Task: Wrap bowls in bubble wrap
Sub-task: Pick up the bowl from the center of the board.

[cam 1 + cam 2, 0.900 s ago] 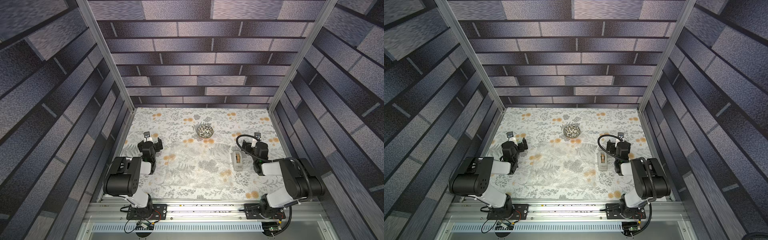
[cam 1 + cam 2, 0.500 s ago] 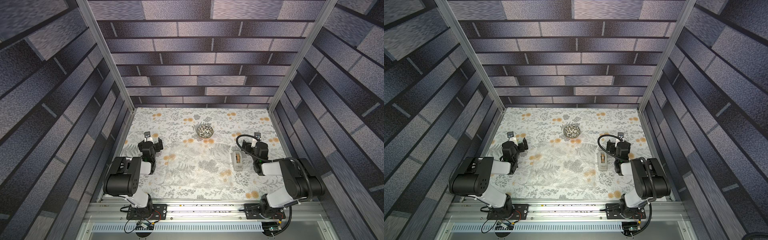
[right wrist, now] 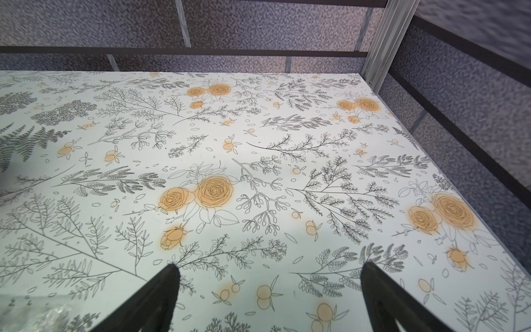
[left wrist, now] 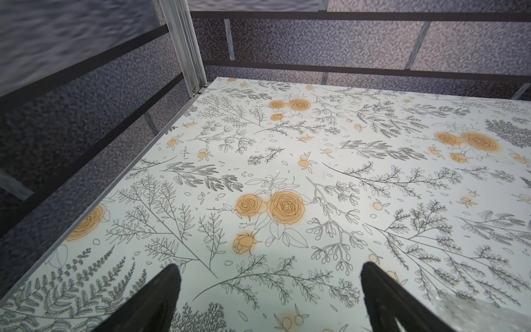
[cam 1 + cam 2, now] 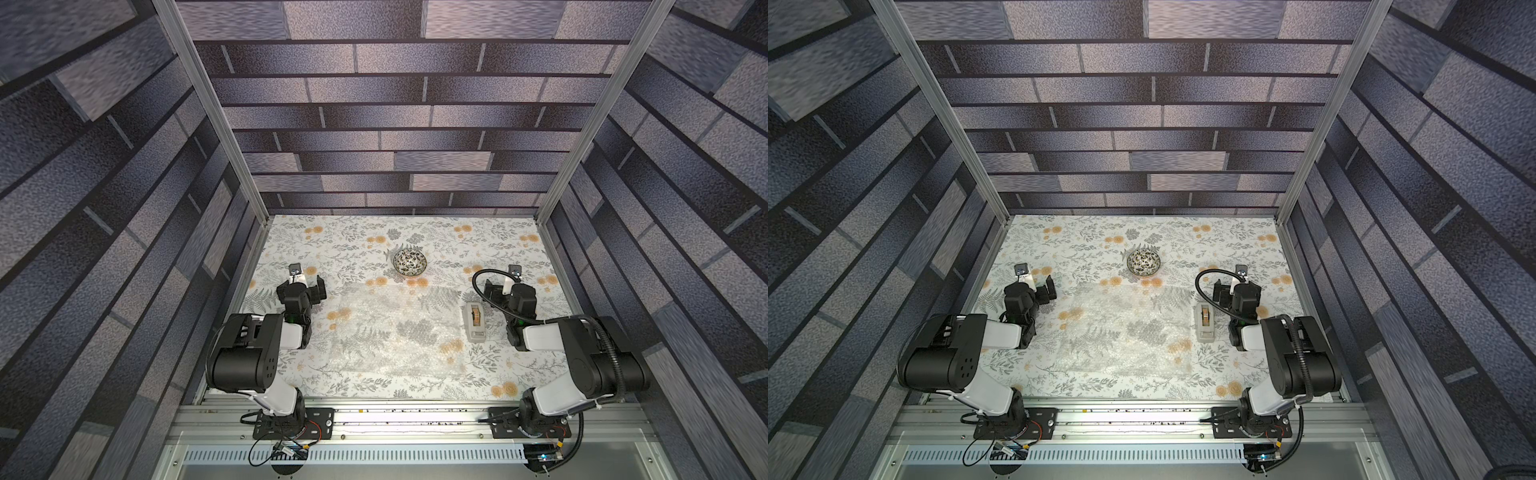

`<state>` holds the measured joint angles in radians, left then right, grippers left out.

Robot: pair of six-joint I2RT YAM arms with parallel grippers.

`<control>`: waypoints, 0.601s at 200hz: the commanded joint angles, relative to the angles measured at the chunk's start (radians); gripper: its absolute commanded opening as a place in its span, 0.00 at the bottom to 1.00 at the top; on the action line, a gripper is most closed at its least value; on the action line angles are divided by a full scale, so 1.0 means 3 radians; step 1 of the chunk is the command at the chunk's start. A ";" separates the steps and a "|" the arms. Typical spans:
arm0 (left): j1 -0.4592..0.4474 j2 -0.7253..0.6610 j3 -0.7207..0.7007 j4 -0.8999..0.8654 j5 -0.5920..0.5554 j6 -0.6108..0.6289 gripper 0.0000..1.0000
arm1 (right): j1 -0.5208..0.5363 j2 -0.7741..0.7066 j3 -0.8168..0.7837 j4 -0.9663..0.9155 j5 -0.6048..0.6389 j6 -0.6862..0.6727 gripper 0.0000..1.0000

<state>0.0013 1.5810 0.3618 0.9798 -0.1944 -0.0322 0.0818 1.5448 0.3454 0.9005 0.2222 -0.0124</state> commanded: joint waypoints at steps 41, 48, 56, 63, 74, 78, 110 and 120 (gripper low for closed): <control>-0.0410 -0.0767 -0.0231 0.0026 -0.0688 0.0383 1.00 | -0.0016 -0.0251 0.0183 -0.0356 0.0214 0.0087 1.00; -0.0517 -0.0925 -0.0256 0.0045 -0.0811 0.0442 1.00 | -0.0013 -0.0337 0.0252 -0.0559 0.0249 0.0093 1.00; -0.0642 -0.1142 -0.0255 -0.0011 -0.1010 0.0446 1.00 | -0.0012 -0.0468 0.0333 -0.0811 0.0311 0.0112 1.00; -0.0717 -0.1385 -0.0187 -0.0324 -0.1044 0.0471 1.00 | -0.0015 -0.0595 0.0385 -0.0992 0.0329 0.0128 1.00; -0.0730 -0.1745 0.0083 -0.1204 -0.1008 0.0313 1.00 | -0.0015 -0.0832 0.0476 -0.1269 0.0293 0.0242 1.00; -0.0707 -0.1850 0.0196 -0.1511 -0.0970 0.0235 1.00 | -0.0013 -0.0914 0.0524 -0.1391 0.0337 0.0427 1.00; -0.0414 -0.2165 0.0566 -0.2201 -0.0633 -0.0416 1.00 | -0.0021 -0.1042 0.1255 -0.2490 -0.0570 0.1263 1.00; -0.0388 -0.2159 0.0653 -0.2314 -0.0603 -0.0613 1.00 | 0.0003 -0.0839 0.1605 -0.2787 -0.1082 0.1427 1.00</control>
<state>-0.1459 0.9421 0.5102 0.5224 -0.4038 -0.0437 0.0803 1.2247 0.6495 0.3607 0.2070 0.2405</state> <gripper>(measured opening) 0.999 0.999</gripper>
